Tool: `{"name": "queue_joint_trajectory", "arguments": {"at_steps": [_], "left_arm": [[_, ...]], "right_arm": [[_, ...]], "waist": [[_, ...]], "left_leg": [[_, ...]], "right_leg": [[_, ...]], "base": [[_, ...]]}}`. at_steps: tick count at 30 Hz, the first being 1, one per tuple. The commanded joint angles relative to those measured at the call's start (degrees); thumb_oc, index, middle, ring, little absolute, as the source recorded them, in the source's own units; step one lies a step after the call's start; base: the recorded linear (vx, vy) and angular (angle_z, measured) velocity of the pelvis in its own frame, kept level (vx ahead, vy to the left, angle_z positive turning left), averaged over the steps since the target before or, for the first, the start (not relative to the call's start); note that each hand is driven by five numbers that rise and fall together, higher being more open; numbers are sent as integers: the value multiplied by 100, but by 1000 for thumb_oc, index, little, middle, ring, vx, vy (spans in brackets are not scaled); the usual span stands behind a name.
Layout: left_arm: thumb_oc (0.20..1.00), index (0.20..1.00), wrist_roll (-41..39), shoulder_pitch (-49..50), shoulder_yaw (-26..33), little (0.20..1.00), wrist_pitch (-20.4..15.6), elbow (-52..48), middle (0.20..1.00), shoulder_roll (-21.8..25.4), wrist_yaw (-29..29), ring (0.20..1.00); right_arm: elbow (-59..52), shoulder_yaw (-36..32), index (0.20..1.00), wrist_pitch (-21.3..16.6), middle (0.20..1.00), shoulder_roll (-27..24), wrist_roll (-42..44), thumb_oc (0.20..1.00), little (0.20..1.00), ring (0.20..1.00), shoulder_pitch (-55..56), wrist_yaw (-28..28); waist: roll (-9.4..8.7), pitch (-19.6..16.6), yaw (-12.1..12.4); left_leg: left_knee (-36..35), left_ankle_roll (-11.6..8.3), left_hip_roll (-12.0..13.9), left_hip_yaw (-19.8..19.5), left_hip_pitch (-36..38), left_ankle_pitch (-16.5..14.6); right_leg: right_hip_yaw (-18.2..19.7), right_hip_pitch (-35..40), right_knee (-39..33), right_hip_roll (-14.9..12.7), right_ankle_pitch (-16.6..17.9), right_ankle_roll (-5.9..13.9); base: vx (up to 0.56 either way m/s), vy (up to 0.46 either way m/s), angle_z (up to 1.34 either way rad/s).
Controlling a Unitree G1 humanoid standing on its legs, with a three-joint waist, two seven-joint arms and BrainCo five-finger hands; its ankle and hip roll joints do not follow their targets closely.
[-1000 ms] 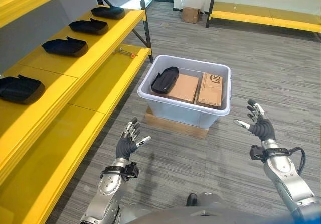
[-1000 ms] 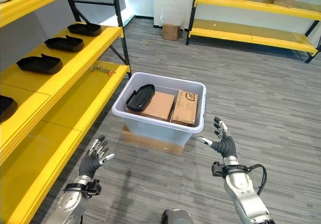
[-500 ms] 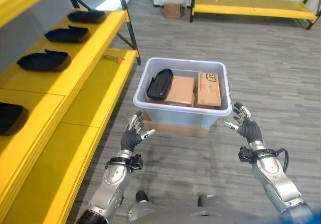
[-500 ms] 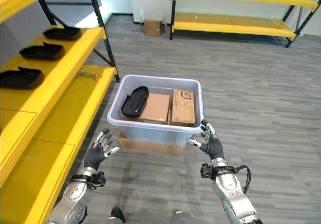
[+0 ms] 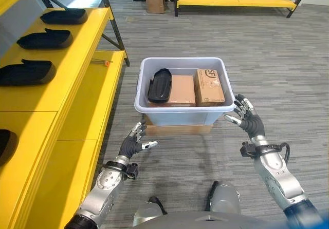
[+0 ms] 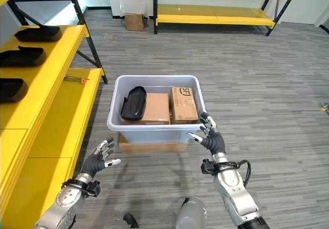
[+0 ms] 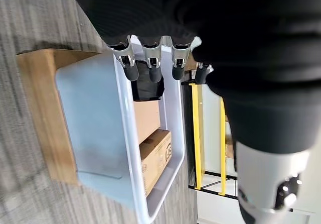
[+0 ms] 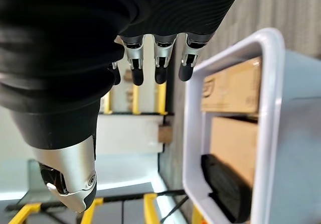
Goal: Move parts from the plastic box to the shelf.
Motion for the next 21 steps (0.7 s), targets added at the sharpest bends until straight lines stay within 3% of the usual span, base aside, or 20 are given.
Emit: {"name": "queue_joint_trajectory", "arguments": {"at_steps": [1, 2, 5, 6, 7, 8, 11, 13, 14, 17, 19, 20, 21], "left_arm": [[1000, 1000, 13, 161, -95, 1000, -134, -513, 1000, 42, 80, 1000], [1000, 1000, 61, 244, -77, 1000, -262, -497, 1000, 92, 6, 1000], [1000, 1000, -421, 600, 105, 1000, -205, -752, 1000, 155, -232, 1000], [1000, 1000, -481, 617, 120, 1000, -146, -777, 1000, 154, -237, 1000], [1000, 1000, -584, 632, 134, 1000, 115, -597, 1000, 93, 74, 1000], [1000, 1000, -793, 601, 202, 1000, 111, -421, 1000, 20, 17, 1000], [1000, 1000, -756, 570, 249, 1000, 185, -366, 1000, -41, -34, 1000], [1000, 1000, -664, 607, 252, 1000, 30, -331, 1000, -100, 50, 1000], [1000, 1000, -596, 652, 267, 1000, -95, -316, 1000, -165, 239, 1000], [1000, 1000, -489, 684, 271, 1000, -203, -313, 1000, -228, 289, 1000], [1000, 1000, -489, 629, 236, 1000, -270, -222, 1000, -263, 280, 1000], [1000, 1000, -479, 609, 229, 1000, -277, -194, 1000, -268, 258, 1000], [1000, 1000, -606, 546, 213, 1000, -262, -88, 1000, -227, 231, 1000]], "right_arm": [[-442, -308, 1000, -239, 1000, 36, -62, 1000, 1000, 1000, -147, -29], [-543, -366, 1000, -202, 1000, 53, -92, 1000, 1000, 1000, 23, 115], [-404, -273, 1000, -380, 1000, -202, -117, 1000, 1000, 1000, 59, 117], [-369, -259, 1000, -417, 1000, -214, -144, 1000, 1000, 1000, 39, 98], [-121, -180, 1000, -368, 1000, -285, -82, 1000, 1000, 1000, -189, 199], [-41, -149, 1000, -341, 1000, -350, -64, 1000, 1000, 1000, -292, 262], [-35, -127, 1000, -319, 1000, -445, -145, 1000, 1000, 1000, -381, 26], [-30, -90, 1000, -594, 1000, -407, -260, 1000, 1000, 1000, -404, -211], [-117, -68, 1000, -585, 1000, -383, -291, 1000, 1000, 1000, -351, -109], [-191, -59, 1000, -649, 1000, -431, -278, 1000, 1000, 1000, -224, -93], [-182, -86, 1000, -735, 1000, -481, -225, 1000, 1000, 1000, -164, -90], [-179, -97, 1000, -744, 1000, -490, -226, 1000, 1000, 1000, -152, -103], [-192, -143, 1000, -696, 1000, -519, -163, 1000, 1000, 1000, -146, -80]], "waist": [[109, -123, 29], [95, -105, 0], [111, -197, 85], [117, -211, 84], [114, -331, 50], [100, -384, -2], [194, -477, -31], [234, -287, 146], [198, -211, 207], [191, -201, 234], [197, -183, 207], [196, -178, 189], [211, -184, 101]], "left_leg": [[322, 116, 194, -575, 106, -481], [458, 26, 373, -421, 120, -480], [942, -125, 716, -221, 18, -484], [977, -131, 740, -225, -5, -494], [1240, -166, 884, -120, -45, -563], [1611, -279, 1068, 2, -146, -498], [1851, -504, 1038, 127, -335, -46], [1966, -440, 790, -162, -1054, 315], [1816, -400, 885, -228, -1221, 477], [1158, -491, 1158, -452, -1149, 824], [1003, -684, 1519, -609, -1120, 1228], [1005, -712, 1597, -619, -1115, 1282], [896, -661, 1697, -413, -949, 1083]], "right_leg": [[415, -216, 107, -53, 810, 7], [417, -166, -1, -123, 672, 64], [102, 207, 230, 362, -94, -136], [82, 225, 241, 393, -142, -159], [2, 361, 327, 653, -450, -412], [-52, 587, 79, 932, -531, -624], [-139, 933, -404, 1355, -590, -870], [5, 1188, -404, 1589, -791, -959], [65, 1351, -448, 1676, -926, -1047], [53, 1326, -315, 1700, -1059, -1055], [47, 1236, -126, 1677, -1170, -1071], [47, 1214, -81, 1662, -1195, -1073], [-55, 1144, 167, 1547, -1309, -1067]], "base": [[423, -434, 73], [536, -537, 69], [547, -532, 37], [564, -521, -3], [567, -552, -3], [663, -603, 65], [361, -287, 43], [298, -139, 19], [318, 49, 22], [186, 210, -75], [140, 211, -62], [154, 253, -35], [158, 257, -41]]}}
